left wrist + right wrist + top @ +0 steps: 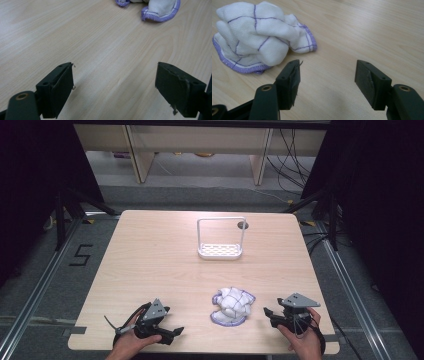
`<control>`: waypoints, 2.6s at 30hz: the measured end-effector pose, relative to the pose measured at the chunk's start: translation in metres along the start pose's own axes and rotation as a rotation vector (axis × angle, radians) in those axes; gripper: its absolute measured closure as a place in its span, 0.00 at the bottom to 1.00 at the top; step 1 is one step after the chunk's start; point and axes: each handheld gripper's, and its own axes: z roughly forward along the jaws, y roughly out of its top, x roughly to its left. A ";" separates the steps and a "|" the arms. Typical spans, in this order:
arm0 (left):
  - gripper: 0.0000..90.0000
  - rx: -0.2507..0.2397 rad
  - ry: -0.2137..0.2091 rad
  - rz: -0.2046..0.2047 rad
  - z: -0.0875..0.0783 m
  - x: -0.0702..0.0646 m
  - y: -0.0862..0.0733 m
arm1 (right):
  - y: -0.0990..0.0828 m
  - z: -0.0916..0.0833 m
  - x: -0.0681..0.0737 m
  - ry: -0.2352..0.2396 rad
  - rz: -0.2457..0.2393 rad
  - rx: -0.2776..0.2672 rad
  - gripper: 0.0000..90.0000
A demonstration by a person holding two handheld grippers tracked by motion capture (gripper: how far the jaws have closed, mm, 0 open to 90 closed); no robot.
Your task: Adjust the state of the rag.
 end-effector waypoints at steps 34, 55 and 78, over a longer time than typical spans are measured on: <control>0.43 -0.050 -0.128 0.133 0.067 -0.044 0.051 | 0.032 0.035 -0.003 0.128 0.009 -0.020 0.52; 0.91 -0.014 -0.151 0.194 0.084 -0.048 0.063 | 0.039 0.074 0.001 0.160 -0.052 0.127 0.84; 0.93 -0.129 -0.153 0.123 0.000 -0.019 0.054 | 0.082 0.017 -0.018 0.151 -0.083 -0.077 0.98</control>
